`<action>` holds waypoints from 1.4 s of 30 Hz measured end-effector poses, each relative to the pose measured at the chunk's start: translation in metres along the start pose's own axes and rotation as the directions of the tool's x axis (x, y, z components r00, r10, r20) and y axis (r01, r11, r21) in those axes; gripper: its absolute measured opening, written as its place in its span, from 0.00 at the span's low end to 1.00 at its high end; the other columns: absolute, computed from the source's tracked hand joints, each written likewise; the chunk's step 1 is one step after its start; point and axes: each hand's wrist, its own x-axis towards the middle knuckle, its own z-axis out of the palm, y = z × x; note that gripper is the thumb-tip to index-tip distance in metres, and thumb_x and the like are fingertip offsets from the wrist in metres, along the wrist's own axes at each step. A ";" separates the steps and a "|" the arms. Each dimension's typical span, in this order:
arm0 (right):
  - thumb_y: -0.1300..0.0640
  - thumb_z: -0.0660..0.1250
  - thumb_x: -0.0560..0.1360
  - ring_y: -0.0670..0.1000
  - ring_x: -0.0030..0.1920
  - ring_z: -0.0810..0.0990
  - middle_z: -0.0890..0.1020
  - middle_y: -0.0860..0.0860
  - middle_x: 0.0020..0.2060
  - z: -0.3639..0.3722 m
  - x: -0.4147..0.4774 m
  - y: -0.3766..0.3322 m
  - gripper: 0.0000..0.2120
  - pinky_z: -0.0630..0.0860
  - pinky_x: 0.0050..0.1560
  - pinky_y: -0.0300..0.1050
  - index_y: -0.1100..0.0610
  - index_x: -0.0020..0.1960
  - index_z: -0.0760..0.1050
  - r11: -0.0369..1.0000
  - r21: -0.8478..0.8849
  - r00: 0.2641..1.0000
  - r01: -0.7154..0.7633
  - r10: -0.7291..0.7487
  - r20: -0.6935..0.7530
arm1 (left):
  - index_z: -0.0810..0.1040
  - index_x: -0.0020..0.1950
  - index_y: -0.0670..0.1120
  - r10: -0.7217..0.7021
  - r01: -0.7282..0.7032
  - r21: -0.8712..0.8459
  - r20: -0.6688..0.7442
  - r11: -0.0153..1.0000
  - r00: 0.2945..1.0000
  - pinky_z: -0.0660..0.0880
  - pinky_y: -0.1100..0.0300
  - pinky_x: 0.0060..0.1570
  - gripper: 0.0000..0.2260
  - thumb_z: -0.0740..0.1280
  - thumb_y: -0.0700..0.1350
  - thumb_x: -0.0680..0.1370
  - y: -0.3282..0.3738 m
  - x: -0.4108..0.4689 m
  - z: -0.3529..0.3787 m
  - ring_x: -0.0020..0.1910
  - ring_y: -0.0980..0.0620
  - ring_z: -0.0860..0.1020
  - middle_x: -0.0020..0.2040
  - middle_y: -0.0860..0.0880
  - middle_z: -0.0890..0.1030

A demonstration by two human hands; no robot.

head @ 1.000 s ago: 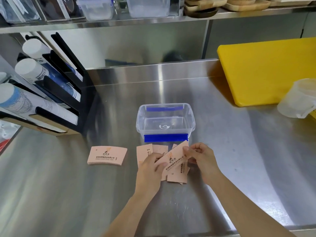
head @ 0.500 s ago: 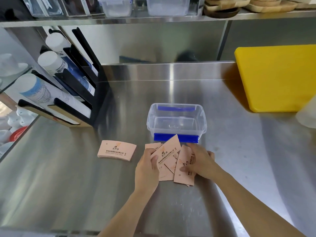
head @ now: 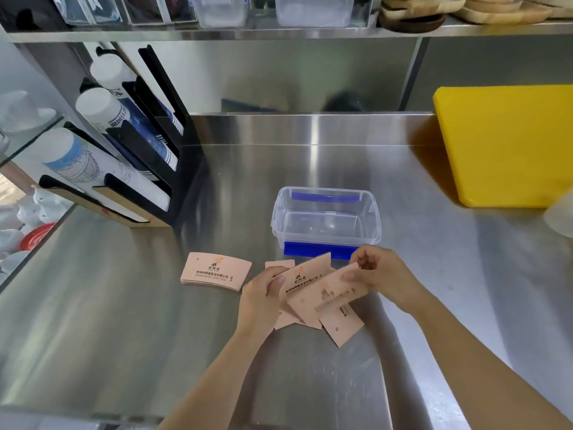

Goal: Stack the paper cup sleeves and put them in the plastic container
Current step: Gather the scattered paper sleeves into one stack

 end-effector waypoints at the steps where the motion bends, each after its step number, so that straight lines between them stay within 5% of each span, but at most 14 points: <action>1: 0.64 0.72 0.69 0.48 0.35 0.81 0.82 0.54 0.36 0.001 0.000 -0.001 0.10 0.74 0.26 0.35 0.56 0.37 0.71 0.999 0.035 1.000 -0.002 0.002 0.006 | 0.80 0.48 0.50 0.009 -0.009 -0.005 0.023 1.000 1.000 0.71 0.71 0.40 0.12 0.58 0.39 0.78 0.000 0.001 -0.001 0.44 0.56 0.78 0.45 0.52 0.82; 5: 0.63 0.72 0.69 0.51 0.33 0.81 0.83 0.59 0.41 0.015 0.006 0.010 0.09 0.77 0.29 0.43 0.57 0.40 0.70 0.997 -0.078 0.997 -0.002 -0.004 -0.072 | 0.78 0.50 0.49 0.039 -0.039 0.000 0.084 0.999 0.996 0.71 0.70 0.40 0.14 0.53 0.39 0.79 -0.004 0.004 -0.006 0.46 0.55 0.76 0.46 0.52 0.80; 10: 0.61 0.68 0.73 0.47 0.37 0.80 0.80 0.50 0.40 0.032 0.008 0.014 0.25 0.78 0.33 0.35 0.48 0.67 0.67 0.993 -0.116 0.999 0.033 -0.034 -0.012 | 0.77 0.52 0.45 0.087 -0.090 0.017 0.129 0.996 0.988 0.69 0.80 0.38 0.16 0.51 0.33 0.78 -0.008 0.003 -0.014 0.47 0.58 0.75 0.46 0.53 0.77; 15: 0.61 0.70 0.71 0.54 0.34 0.82 0.80 0.52 0.43 0.033 0.012 0.009 0.04 0.80 0.32 0.38 0.53 0.43 0.77 0.980 -0.181 0.996 0.084 -0.086 -0.001 | 0.75 0.51 0.51 0.132 -0.123 -0.070 0.141 0.990 0.981 0.71 0.75 0.45 0.18 0.51 0.32 0.77 -0.009 0.001 -0.020 0.49 0.60 0.76 0.46 0.60 0.77; 20: 0.59 0.69 0.72 0.51 0.30 0.80 0.79 0.47 0.37 0.040 0.012 0.001 0.05 0.77 0.28 0.36 0.54 0.43 0.73 0.975 -0.200 0.995 0.094 -0.096 0.002 | 0.68 0.52 0.59 0.150 -0.139 -0.189 0.042 0.972 0.988 0.73 0.69 0.47 0.12 0.49 0.44 0.81 -0.012 0.001 -0.022 0.50 0.55 0.75 0.46 0.54 0.78; 22: 0.59 0.68 0.73 0.48 0.30 0.79 0.79 0.43 0.38 0.046 0.011 -0.003 0.08 0.76 0.28 0.33 0.48 0.40 0.72 0.965 -0.220 0.990 0.139 -0.136 0.029 | 0.69 0.52 0.55 0.104 -0.096 -0.305 0.009 0.947 0.995 0.73 0.68 0.45 0.10 0.50 0.44 0.81 -0.009 0.000 -0.026 0.49 0.52 0.75 0.46 0.52 0.76; 26: 0.59 0.69 0.72 0.48 0.30 0.80 0.79 0.41 0.36 0.056 0.013 -0.009 0.09 0.78 0.34 0.36 0.47 0.38 0.74 0.956 -0.232 0.984 0.178 -0.176 0.030 | 0.72 0.50 0.45 0.066 -0.057 -0.420 0.007 0.906 0.998 0.72 0.75 0.34 0.06 0.55 0.42 0.79 -0.005 -0.004 -0.033 0.39 0.65 0.76 0.43 0.51 0.74; 32: 0.59 0.70 0.71 0.44 0.32 0.76 0.77 0.41 0.37 0.067 0.014 -0.017 0.08 0.75 0.32 0.32 0.48 0.39 0.73 0.940 -0.266 0.977 0.211 -0.197 0.080 | 0.79 0.37 0.56 0.028 -0.020 -0.242 0.033 0.970 0.999 0.72 0.64 0.44 0.16 0.65 0.34 0.74 -0.025 -0.002 -0.049 0.41 0.54 0.77 0.36 0.57 0.81; 35: 0.59 0.72 0.69 0.46 0.29 0.75 0.79 0.45 0.37 0.071 0.017 -0.020 0.09 0.75 0.31 0.36 0.48 0.38 0.73 0.950 -0.243 0.978 0.198 -0.174 0.119 | 0.80 0.44 0.58 0.015 -0.007 -0.060 0.121 0.998 0.993 0.74 0.58 0.48 0.14 0.66 0.37 0.74 -0.030 -0.006 -0.061 0.46 0.50 0.79 0.41 0.60 0.82; 38: 0.57 0.72 0.69 0.48 0.28 0.76 0.80 0.49 0.36 0.074 0.019 -0.023 0.05 0.77 0.31 0.40 0.52 0.39 0.76 0.959 -0.204 0.971 0.195 -0.160 0.177 | 0.80 0.53 0.49 0.050 -0.075 0.137 0.177 0.988 0.983 0.70 0.70 0.45 0.11 0.65 0.38 0.74 -0.031 -0.008 -0.074 0.48 0.52 0.79 0.46 0.53 0.82; 42: 0.56 0.65 0.75 0.49 0.36 0.78 0.80 0.48 0.36 0.079 0.021 -0.030 0.04 0.76 0.38 0.43 0.49 0.42 0.77 0.971 -0.091 0.969 0.221 -0.208 0.130 | 0.80 0.53 0.46 0.003 -0.014 0.138 0.080 0.990 0.997 0.69 0.75 0.42 0.12 0.64 0.36 0.74 -0.037 -0.004 -0.098 0.49 0.50 0.79 0.48 0.52 0.82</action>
